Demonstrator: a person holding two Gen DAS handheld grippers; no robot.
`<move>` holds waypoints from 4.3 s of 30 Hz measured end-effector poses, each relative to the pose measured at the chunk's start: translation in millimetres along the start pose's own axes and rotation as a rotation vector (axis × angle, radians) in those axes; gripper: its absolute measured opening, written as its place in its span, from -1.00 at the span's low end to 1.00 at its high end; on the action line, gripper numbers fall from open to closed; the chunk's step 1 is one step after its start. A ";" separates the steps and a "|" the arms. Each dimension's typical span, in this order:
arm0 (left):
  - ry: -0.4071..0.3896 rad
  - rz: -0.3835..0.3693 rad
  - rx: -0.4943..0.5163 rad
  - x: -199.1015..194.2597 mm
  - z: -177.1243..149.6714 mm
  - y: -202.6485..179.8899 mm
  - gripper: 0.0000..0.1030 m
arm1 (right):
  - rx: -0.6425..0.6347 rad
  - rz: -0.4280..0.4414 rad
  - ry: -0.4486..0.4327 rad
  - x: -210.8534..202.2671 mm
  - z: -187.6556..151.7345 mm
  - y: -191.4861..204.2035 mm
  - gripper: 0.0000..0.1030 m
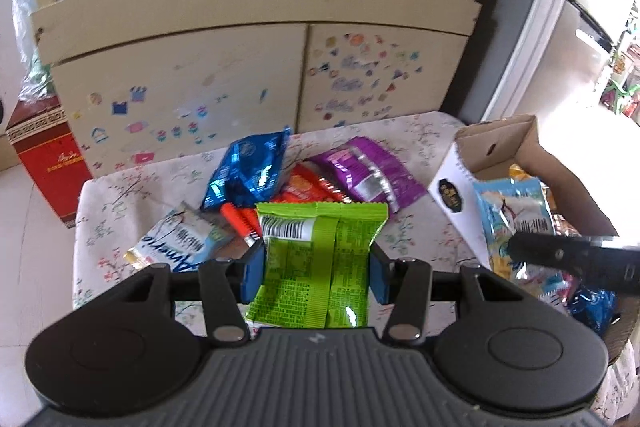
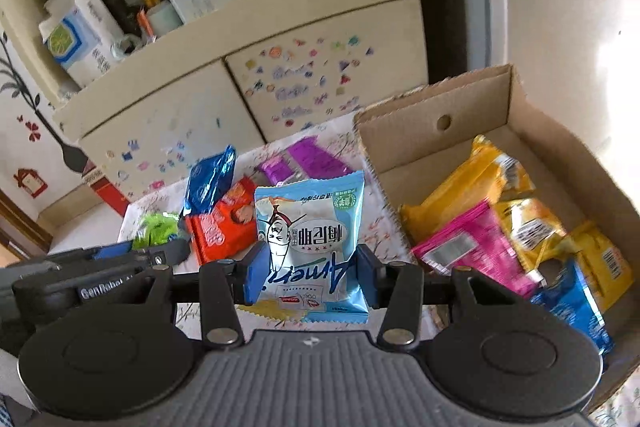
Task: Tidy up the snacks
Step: 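Carry the green bag with the left gripper while the right gripper carries the Amero packet over the box, then open both grippers over the box to drop the green bag and Amero packet, then withdraw both grippers from the box back over the snack pile, then grasp the blue foil bag with the left gripper while the right gripper approaches the red crispy packet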
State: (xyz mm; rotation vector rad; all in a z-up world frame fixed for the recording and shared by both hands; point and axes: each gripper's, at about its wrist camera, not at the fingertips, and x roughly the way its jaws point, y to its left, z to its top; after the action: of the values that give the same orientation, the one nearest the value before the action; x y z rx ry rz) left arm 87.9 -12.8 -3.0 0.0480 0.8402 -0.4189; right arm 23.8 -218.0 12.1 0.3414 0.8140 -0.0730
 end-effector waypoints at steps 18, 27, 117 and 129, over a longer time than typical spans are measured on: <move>-0.068 -0.186 0.052 -1.9 6.7 -67.9 -0.03 | 0.112 -0.054 -0.147 -44.3 25.6 -58.3 0.04; -0.077 -0.279 0.090 6.8 10.8 -111.2 -0.03 | 0.184 -0.096 -0.174 -59.8 28.3 -87.5 0.04; 0.019 0.002 -0.062 145.7 47.9 54.5 0.18 | 0.023 0.074 0.168 55.8 -4.0 20.5 0.65; 0.064 -0.002 0.080 113.5 15.0 38.0 0.03 | 0.136 0.064 0.204 63.7 -6.1 7.7 0.66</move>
State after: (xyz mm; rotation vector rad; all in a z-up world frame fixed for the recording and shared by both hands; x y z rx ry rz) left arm 180.0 -19.7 -80.5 0.1356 0.8864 -0.4549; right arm 64.7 -204.5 -35.8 0.5091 1.0021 -0.0339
